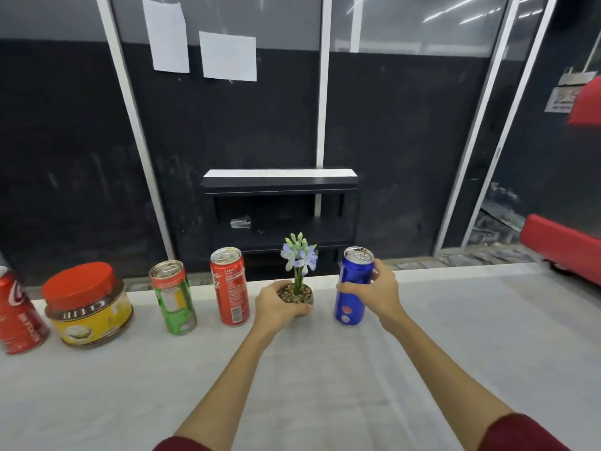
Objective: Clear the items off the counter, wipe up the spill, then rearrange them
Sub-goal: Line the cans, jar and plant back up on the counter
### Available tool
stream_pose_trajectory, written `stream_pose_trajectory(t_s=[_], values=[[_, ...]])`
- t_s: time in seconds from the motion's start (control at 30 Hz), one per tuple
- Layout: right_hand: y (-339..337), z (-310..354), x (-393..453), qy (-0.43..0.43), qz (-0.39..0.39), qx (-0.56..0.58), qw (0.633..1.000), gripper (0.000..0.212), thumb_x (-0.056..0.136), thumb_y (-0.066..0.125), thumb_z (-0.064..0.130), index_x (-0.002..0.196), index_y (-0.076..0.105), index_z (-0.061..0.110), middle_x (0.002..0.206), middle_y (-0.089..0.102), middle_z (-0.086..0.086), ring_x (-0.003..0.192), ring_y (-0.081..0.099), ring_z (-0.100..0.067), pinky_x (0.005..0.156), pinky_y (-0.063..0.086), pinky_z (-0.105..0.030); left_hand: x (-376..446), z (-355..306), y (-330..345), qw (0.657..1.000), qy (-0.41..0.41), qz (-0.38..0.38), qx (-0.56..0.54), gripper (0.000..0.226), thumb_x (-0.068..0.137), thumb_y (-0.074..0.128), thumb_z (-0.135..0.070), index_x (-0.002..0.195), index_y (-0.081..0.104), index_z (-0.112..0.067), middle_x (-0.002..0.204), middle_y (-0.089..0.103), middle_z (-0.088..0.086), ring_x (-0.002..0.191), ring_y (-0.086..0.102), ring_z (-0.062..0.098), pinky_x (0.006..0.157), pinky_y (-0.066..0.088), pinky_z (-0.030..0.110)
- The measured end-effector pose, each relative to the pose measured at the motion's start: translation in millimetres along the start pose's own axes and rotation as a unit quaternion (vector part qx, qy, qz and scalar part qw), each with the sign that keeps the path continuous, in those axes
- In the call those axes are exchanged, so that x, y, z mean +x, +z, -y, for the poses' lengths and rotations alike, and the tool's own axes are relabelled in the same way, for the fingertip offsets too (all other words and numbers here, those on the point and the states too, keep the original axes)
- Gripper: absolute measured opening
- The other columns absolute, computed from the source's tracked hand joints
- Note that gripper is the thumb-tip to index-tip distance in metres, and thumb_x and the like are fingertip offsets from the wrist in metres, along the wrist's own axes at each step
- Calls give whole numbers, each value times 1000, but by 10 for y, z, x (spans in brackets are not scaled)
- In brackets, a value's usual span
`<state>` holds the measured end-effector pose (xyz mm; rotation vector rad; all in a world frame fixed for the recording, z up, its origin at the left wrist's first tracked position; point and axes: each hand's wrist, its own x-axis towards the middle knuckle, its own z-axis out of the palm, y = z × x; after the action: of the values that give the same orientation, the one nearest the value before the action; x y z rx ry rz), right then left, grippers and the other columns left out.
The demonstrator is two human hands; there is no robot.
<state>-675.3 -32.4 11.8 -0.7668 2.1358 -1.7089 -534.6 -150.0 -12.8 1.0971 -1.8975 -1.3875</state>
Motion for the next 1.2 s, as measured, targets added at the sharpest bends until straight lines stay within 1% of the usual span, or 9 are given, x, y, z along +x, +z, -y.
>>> stream_pose_trajectory(t_s=[0.3,0.43,0.6,0.7,0.8,0.9,0.97,1.07,1.2], values=[[132,-77,272,1,24,-6,1000,62,68,80,12,120,46,14,124,58,-6,99,51,-13,73,46,-27,199,169,121,999,-4,-4,54,73,58,85,-20,123,55,-11,118,62,6,106,56,18,88,46,26],[149,-95,292,-3,27,-16,1000,64,70,79,14,124,44,13,127,56,-8,100,51,-14,74,46,-28,256,216,86,998,-4,8,60,78,58,85,-24,127,51,-14,123,60,5,112,55,19,97,46,32],[172,-93,217,17,27,-25,999,75,71,79,17,133,37,14,135,50,-7,104,47,-13,79,46,-29,179,240,43,996,-38,50,69,103,61,84,-28,143,24,-12,147,36,8,133,38,24,106,39,36],[149,-14,18,28,-13,-11,999,82,72,78,20,139,32,13,141,44,-9,115,48,-19,80,43,-29,20,245,-33,995,-56,43,70,102,64,82,-26,144,20,-10,150,30,10,136,34,25,108,36,37],[157,52,-342,13,-107,22,994,75,76,74,13,139,34,9,142,42,-11,127,43,-22,79,41,-26,-232,245,-202,994,-58,53,78,90,70,78,-25,142,26,-9,149,33,10,135,35,24,108,36,35],[319,104,-767,-39,-171,19,984,61,77,70,5,131,43,6,134,48,-13,118,46,-17,80,39,-26,-549,207,-494,994,-50,75,55,74,74,75,-27,136,39,-11,142,44,7,128,43,19,100,41,31],[536,156,-1053,-54,-156,22,986,59,76,70,3,129,45,5,131,50,-13,112,46,-15,87,43,-30,-794,178,-775,994,-46,86,47,64,75,74,-28,131,46,-14,137,49,3,123,47,15,92,43,26],[990,276,-1524,-57,-94,16,994,56,77,69,4,129,47,7,132,51,-10,121,47,-22,101,39,-34,-1210,228,-1362,995,-47,73,44,55,77,72,-29,127,52,-16,132,54,-1,118,50,11,86,43,24],[1754,473,-2243,-69,33,27,997,49,79,69,7,125,52,8,127,55,-7,118,50,-22,97,39,-29,-1810,522,-2426,998,-52,-2,42,45,77,71,-29,119,59,-19,124,60,-2,113,54,10,85,44,23]])
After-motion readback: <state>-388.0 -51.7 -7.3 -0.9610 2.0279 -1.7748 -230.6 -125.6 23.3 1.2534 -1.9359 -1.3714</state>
